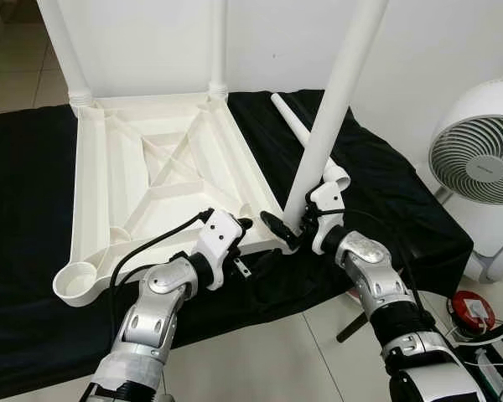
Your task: Building children table
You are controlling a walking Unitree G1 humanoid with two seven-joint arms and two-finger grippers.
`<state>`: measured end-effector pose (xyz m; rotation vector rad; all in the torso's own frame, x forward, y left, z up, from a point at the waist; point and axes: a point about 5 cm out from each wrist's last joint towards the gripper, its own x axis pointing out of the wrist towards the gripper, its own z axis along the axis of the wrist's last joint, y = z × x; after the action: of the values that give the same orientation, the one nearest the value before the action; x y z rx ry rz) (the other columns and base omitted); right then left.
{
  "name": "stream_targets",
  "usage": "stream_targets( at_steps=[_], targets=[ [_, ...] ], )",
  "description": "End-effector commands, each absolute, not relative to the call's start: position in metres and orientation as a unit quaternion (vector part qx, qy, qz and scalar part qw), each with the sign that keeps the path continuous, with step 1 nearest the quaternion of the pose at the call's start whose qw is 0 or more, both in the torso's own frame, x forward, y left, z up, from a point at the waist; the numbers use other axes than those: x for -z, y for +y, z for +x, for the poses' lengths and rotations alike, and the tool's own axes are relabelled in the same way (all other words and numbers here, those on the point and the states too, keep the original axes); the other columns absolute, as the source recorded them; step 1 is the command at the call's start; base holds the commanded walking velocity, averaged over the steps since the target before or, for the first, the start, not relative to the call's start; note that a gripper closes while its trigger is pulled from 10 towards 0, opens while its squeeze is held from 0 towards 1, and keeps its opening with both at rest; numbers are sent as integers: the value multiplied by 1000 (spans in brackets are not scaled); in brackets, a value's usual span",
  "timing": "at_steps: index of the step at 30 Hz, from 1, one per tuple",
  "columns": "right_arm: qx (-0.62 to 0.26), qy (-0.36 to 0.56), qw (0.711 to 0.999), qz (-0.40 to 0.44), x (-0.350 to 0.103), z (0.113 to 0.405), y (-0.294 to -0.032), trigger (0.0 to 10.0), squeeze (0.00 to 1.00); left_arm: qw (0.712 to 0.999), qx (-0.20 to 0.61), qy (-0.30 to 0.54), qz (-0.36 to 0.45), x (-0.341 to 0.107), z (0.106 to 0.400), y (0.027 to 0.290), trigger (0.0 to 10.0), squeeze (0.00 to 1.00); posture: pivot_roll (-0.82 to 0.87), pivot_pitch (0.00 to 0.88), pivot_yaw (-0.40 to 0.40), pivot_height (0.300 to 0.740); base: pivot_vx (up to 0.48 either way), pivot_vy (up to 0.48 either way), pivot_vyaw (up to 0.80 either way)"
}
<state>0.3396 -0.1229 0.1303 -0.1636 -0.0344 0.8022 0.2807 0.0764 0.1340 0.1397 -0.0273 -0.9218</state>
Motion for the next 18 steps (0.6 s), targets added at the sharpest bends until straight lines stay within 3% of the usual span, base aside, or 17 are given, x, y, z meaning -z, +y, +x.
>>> stream_targets(
  at_steps=[1,13,14,15,18],
  targets=[
    [-416,-5,905,-91,-127,340,-116,0,0,921,384,-20,71,-137,284,78,10000,0,5,0,-66,740,0,0,0],
    [-441,5,895,-67,-119,337,-123,0,0,920,384,-19,67,-136,282,76,10000,0,6,0,-70,740,0,0,0],
    [-433,4,899,-64,-119,337,-124,7608,0,921,384,-19,67,-136,282,76,10000,0,5,0,-71,740,0,0,0],
    [-423,2,904,-61,-119,336,-125,10000,0,920,385,-19,67,-136,282,76,10000,0,2,0,-71,740,0,0,0],
    [-405,0,913,-51,-118,336,-127,10000,0,920,385,-19,67,-136,281,76,10000,0,0,0,-70,740,0,0,0]
  ],
)
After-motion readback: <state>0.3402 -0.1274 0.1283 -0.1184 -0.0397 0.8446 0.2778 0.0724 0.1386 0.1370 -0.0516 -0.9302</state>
